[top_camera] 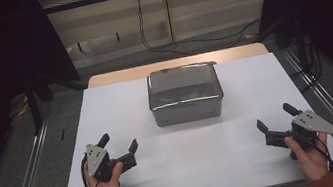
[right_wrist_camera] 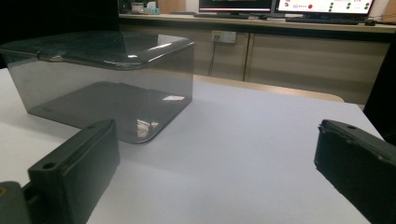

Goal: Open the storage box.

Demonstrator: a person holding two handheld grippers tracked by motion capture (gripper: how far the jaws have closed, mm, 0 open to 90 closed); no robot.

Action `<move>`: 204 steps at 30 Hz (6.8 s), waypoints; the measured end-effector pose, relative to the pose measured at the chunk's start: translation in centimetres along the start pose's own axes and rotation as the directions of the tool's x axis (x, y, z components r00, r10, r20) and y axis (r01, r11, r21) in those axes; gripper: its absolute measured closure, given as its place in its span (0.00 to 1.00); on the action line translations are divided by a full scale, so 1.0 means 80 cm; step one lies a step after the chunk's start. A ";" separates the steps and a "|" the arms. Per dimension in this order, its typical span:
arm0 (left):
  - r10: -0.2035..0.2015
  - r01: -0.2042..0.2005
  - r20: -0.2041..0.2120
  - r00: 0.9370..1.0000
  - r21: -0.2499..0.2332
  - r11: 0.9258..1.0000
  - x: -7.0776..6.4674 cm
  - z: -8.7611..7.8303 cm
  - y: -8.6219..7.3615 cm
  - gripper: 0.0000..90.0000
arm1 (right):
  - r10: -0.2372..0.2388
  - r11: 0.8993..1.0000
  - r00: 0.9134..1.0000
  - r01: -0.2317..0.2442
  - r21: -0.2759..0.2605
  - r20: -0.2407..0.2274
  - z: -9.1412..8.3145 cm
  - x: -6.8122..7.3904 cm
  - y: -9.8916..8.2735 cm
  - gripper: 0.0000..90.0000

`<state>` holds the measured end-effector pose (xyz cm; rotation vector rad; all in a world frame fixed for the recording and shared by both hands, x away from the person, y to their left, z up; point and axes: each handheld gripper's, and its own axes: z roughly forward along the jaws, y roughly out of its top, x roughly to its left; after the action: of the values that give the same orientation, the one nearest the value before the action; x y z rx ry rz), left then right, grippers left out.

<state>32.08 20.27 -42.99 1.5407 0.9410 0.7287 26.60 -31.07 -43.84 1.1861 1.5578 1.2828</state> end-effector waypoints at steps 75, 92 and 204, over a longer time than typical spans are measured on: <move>-0.008 0.008 -0.006 1.000 0.041 0.999 0.000 0.006 -0.004 0.03 | -0.114 0.993 0.957 0.112 -0.023 -0.266 0.104 0.102 0.054 0.00; -0.014 0.014 -0.002 1.000 0.032 0.999 0.002 0.006 -0.004 0.03 | -0.244 0.970 0.914 0.230 -0.080 -0.325 0.128 0.136 0.069 0.00; 0.013 -0.018 0.070 0.997 0.074 0.997 0.003 0.014 -0.006 0.05 | -0.959 0.281 0.277 0.955 -0.090 -0.060 0.164 0.198 0.046 0.85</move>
<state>33.08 19.98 -43.63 1.6307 0.9143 0.6533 35.62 -12.25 -42.75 -0.0638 1.8152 0.4759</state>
